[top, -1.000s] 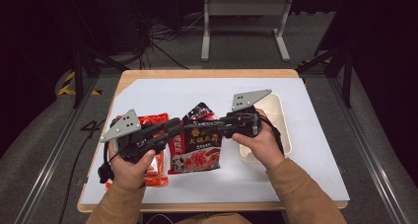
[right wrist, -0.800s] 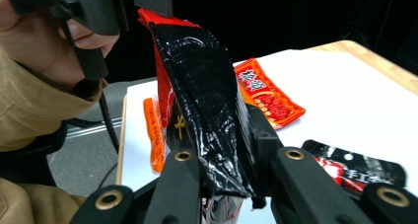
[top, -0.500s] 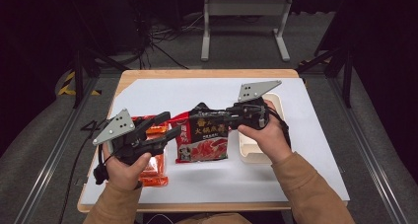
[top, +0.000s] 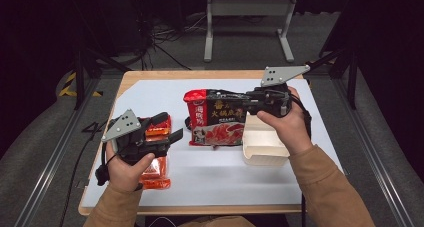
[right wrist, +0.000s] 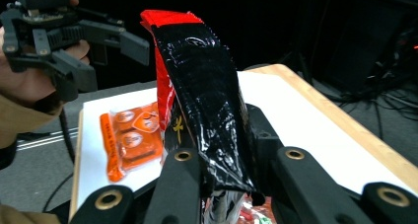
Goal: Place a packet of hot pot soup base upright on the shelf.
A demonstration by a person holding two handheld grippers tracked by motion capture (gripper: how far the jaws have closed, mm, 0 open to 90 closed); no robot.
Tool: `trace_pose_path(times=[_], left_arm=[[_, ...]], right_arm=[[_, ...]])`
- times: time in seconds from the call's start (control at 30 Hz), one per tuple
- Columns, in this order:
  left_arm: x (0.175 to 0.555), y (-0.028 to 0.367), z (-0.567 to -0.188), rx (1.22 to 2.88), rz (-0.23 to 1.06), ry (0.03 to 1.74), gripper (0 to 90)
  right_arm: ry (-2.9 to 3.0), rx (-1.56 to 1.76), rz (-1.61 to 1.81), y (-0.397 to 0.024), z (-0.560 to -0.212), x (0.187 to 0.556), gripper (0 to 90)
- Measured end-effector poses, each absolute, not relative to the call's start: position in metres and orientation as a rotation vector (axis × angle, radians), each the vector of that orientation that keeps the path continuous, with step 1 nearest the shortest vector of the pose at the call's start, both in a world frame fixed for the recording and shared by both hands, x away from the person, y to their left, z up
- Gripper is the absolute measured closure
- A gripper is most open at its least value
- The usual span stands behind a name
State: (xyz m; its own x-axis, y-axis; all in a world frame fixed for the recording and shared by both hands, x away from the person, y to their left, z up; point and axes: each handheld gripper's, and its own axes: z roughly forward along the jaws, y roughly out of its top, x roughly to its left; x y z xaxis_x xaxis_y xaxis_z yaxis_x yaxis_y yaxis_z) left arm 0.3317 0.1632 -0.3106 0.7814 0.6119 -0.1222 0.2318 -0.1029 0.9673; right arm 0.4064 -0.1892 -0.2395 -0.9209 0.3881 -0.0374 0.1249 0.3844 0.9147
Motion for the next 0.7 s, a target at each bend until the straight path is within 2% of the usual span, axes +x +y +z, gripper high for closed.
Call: trace_pose_path(times=[0.4, 0.7], left_arm=[[0.340, 0.164, -0.320, 1.687, 0.411, 0.712, 16.0], [0.345, 0.167, -0.326, 1.681, 0.404, 0.742, 11.0]], right_arm=[[2.324, 0.528, 1.496, -0.212, -0.230, 0.419, 78.4], [2.280, 0.579, 1.452, -0.234, -0.227, 0.433, 78.4]])
